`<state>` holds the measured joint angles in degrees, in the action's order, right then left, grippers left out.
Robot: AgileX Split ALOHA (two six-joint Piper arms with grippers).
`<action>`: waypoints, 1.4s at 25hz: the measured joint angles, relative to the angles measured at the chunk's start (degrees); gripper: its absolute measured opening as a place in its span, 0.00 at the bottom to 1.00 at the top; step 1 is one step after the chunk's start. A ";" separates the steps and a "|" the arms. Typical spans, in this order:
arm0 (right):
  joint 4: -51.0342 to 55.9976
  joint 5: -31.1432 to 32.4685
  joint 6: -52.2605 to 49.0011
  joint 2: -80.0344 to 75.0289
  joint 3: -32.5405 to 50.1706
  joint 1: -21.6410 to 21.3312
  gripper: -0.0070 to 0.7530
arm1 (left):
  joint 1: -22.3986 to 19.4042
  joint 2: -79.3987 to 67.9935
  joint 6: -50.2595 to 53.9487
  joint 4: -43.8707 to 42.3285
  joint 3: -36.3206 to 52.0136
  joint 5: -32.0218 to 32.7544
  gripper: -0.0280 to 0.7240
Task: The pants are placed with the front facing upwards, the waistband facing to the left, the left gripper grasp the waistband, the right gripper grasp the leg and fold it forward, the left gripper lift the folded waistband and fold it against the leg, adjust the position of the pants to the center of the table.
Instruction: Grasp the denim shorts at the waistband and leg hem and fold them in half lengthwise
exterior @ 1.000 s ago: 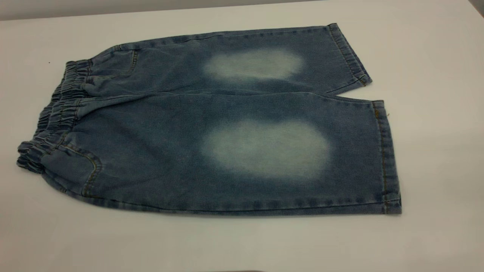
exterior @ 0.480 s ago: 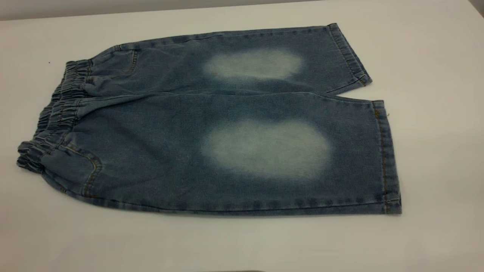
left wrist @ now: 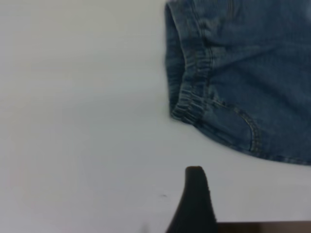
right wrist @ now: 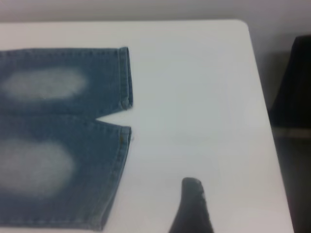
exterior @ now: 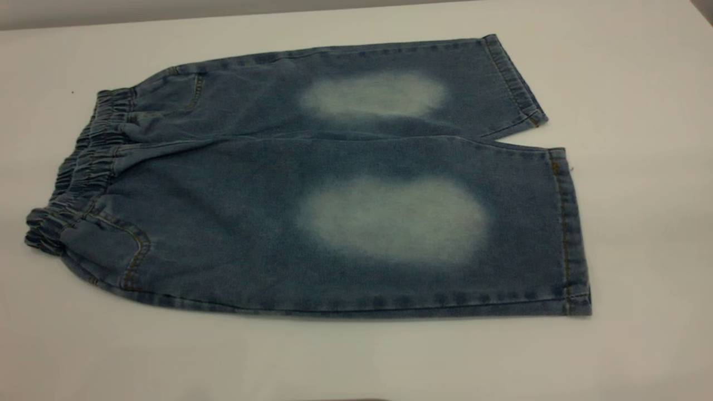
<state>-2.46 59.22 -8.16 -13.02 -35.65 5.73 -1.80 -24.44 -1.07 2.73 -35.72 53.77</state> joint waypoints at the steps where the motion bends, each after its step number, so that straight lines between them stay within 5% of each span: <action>1: 0.23 -1.21 0.00 -2.46 -0.06 0.00 0.64 | 0.00 -3.11 0.00 0.85 -0.06 -2.26 0.73; 9: 9.45 -10.34 0.39 -20.92 -0.11 0.00 0.75 | 0.00 -26.28 -1.59 10.68 -0.06 -20.42 0.73; 20: 32.62 -18.74 14.64 -40.81 5.42 0.00 0.77 | 0.00 -43.93 -2.80 12.00 -0.06 -32.38 0.73; 35: 70.57 -27.92 51.14 -65.05 11.64 0.00 0.77 | -0.26 -48.21 -2.98 12.06 -0.24 -35.05 0.73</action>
<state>68.10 31.30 42.98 -78.07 -24.01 5.73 -2.06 -72.65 -4.05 14.80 -35.96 18.72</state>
